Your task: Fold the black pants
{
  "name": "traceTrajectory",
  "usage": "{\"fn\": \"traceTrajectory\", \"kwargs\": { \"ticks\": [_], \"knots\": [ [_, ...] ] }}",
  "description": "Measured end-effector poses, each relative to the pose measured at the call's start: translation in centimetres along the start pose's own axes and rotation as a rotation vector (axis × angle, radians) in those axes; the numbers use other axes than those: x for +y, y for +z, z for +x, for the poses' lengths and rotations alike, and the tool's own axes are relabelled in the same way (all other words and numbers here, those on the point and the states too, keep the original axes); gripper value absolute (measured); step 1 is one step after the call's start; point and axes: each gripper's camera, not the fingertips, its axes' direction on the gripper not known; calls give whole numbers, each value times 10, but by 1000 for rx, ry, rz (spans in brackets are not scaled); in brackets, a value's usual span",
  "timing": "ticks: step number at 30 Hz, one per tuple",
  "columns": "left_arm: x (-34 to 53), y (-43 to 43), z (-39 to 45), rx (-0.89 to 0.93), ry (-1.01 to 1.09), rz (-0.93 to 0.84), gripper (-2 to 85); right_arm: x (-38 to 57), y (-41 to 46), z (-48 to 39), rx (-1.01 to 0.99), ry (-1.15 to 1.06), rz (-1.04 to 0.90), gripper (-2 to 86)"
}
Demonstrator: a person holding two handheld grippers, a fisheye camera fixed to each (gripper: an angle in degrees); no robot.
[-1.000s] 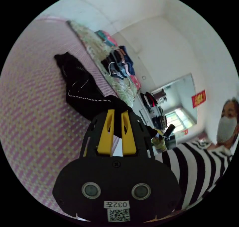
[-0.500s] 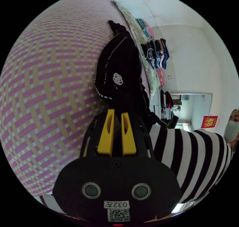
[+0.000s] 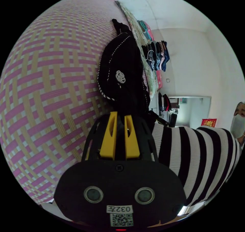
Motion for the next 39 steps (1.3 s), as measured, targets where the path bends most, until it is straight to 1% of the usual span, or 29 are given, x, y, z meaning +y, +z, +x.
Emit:
{"fn": "traceTrajectory", "kwargs": {
  "ticks": [2, 4, 5, 7, 8, 9, 10, 11, 13, 14, 16, 18, 19, 20, 23, 26, 27, 28, 29, 30, 31, 32, 33, 34, 35, 36, 37, 38, 39],
  "knots": [
    [-9, -3, -11, 50, -50, 14, 4, -10, -2, -1, 2, -4, -1, 17],
    [-46, -6, -18, 164, -88, 60, 1, -36, -6, 8, -26, 28, -4, 10],
    [-61, -6, -18, 192, -91, 70, 0, -46, -7, 11, -35, 38, -5, 8],
    [-140, -6, -5, 274, -127, 80, -4, -100, -31, 17, -70, 15, 73, 1],
    [-163, -5, 3, 306, -131, 75, -5, -116, -43, 13, -62, -7, 106, 1],
    [-209, -6, 27, 385, -114, 87, -6, -149, -75, -3, -28, -67, 197, -1],
    [-252, -14, 64, 446, -61, 122, -8, -174, -118, -31, 2, -156, 330, -3],
    [-272, -22, 90, 465, -8, 146, -8, -183, -144, -49, 24, -210, 406, -3],
    [-326, -62, 219, 477, 334, 221, -9, -188, -245, -137, 217, -397, 733, -5],
    [-330, -75, 252, 487, 423, 251, -8, -182, -267, -157, 249, -433, 813, -5],
    [-322, -123, 352, 622, 680, 374, -8, -150, -328, -217, 276, -553, 1055, -3],
    [-306, -151, 393, 752, 797, 408, -8, -127, -350, -252, 278, -652, 1132, 3],
    [-296, -168, 406, 808, 847, 427, -8, -114, -357, -269, 243, -711, 1143, 9],
    [-292, -176, 409, 824, 864, 432, -8, -108, -358, -276, 221, -736, 1139, 13],
    [-274, -215, 392, 826, 908, 451, -8, -95, -342, -302, 132, -822, 1065, 34],
    [-254, -249, 334, 685, 919, 501, -8, -101, -296, -320, 12, -878, 904, 47],
    [-245, -259, 303, 616, 931, 505, -8, -105, -270, -325, -38, -879, 820, 50],
    [-238, -267, 268, 550, 944, 483, -8, -111, -240, -329, -83, -870, 723, 50],
    [-234, -269, 248, 523, 947, 461, -8, -114, -224, -330, -109, -863, 674, 51],
    [-229, -270, 207, 474, 925, 403, -8, -121, -192, -330, -164, -844, 577, 50],
    [-226, -267, 158, 433, 842, 341, -9, -128, -156, -327, -218, -811, 463, 50],
    [-224, -263, 132, 416, 785, 308, -9, -133, -137, -325, -244, -789, 393, 49],
    [-221, -253, 78, 382, 640, 237, -10, -142, -96, -318, -285, -737, 250, 48],
    [-213, -240, 24, 333, 478, 183, -10, -150, -56, -309, -284, -680, 116, 46],
    [-208, -233, -1, 298, 398, 167, -10, -154, -36, -304, -270, -648, 43, 43],
    [-197, -218, -48, 224, 237, 119, -12, -163, 2, -292, -233, -577, -110, 36],
    [-184, -204, -87, 139, 103, 74, -14, -171, 32, -278, -193, -488, -211, 14],
    [-178, -199, -102, 105, 57, 59, -14, -173, 43, -272, -197, -463, -247, 3],
    [-167, -193, -127, 87, -15, 50, -15, -179, 58, -263, -301, -411, -298, -2]
  ]
}}
